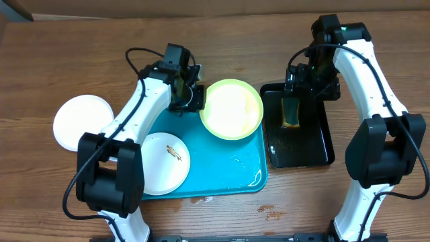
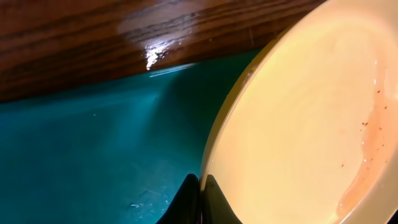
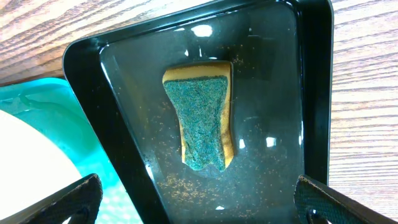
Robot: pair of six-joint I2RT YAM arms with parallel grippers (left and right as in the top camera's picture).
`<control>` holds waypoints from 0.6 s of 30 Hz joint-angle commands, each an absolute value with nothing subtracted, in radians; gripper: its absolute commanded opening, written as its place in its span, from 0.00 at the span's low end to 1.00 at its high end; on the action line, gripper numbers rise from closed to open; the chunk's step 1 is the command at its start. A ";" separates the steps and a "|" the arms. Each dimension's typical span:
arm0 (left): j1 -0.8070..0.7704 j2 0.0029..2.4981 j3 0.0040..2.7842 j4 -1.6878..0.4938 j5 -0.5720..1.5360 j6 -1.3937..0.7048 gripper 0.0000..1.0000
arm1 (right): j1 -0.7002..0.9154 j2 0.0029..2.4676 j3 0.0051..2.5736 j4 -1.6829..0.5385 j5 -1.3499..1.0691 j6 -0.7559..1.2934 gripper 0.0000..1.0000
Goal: Clean dirty plates on tray and stack at the side
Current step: 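Lift the yellow plate off the teal tray with the left gripper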
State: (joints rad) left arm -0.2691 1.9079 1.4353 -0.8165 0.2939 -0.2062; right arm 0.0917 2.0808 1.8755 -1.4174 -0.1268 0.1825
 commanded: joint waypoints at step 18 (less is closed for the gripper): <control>-0.468 1.915 1.656 -0.840 0.040 -0.224 0.04 | 0.004 2.076 1.939 -1.266 -0.199 0.188 1.00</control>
